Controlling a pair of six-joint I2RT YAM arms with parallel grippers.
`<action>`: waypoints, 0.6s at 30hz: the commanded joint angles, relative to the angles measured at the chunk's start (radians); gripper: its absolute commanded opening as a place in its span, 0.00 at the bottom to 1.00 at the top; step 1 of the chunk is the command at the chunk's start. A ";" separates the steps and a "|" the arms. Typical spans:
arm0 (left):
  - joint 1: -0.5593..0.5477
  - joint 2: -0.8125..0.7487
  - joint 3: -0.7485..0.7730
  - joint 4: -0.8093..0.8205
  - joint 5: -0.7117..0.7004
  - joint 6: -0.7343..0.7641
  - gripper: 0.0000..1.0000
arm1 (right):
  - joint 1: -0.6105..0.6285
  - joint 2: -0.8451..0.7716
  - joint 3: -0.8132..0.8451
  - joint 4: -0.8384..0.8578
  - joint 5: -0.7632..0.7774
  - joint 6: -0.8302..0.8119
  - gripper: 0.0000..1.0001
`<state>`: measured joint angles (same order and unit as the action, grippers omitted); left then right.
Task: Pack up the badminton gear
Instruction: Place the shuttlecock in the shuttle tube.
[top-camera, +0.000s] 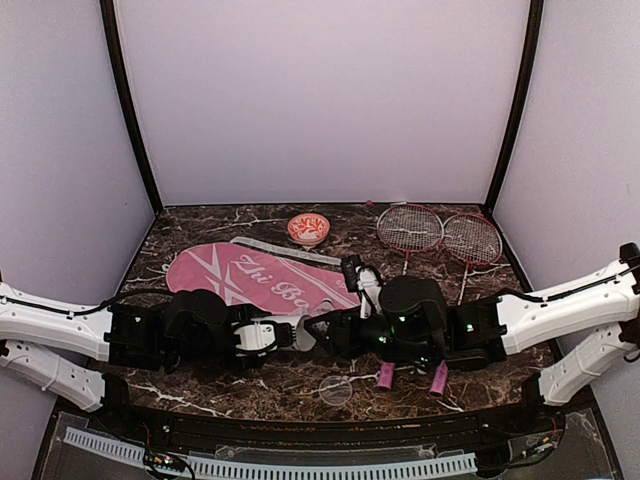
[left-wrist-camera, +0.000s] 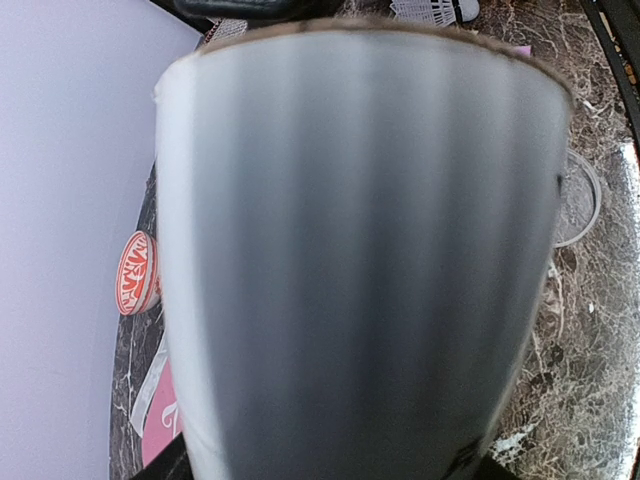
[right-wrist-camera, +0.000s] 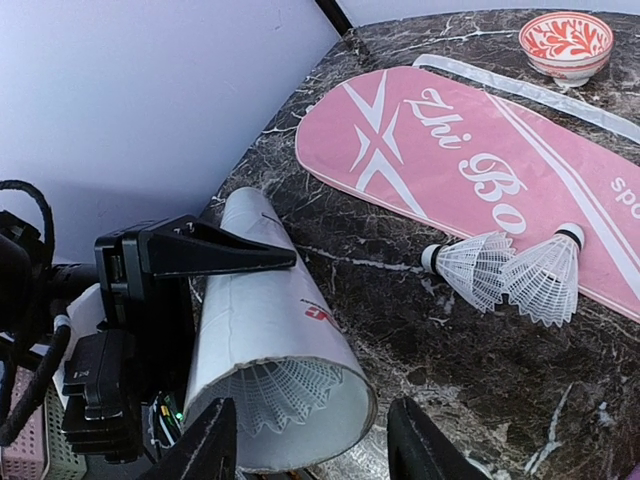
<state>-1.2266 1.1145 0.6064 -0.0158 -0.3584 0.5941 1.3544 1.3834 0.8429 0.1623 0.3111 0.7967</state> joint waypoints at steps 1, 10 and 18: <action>0.003 0.002 0.025 0.039 -0.001 -0.027 0.63 | -0.004 -0.030 -0.014 -0.013 0.029 -0.015 0.54; 0.003 0.007 0.026 0.042 -0.004 -0.031 0.63 | -0.006 -0.156 0.002 -0.215 0.090 -0.057 0.74; 0.003 0.006 0.030 0.038 -0.001 -0.031 0.63 | -0.036 -0.356 -0.008 -0.404 0.224 -0.023 0.87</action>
<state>-1.2266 1.1275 0.6064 -0.0105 -0.3603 0.5941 1.3407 1.1053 0.8368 -0.1490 0.4351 0.7551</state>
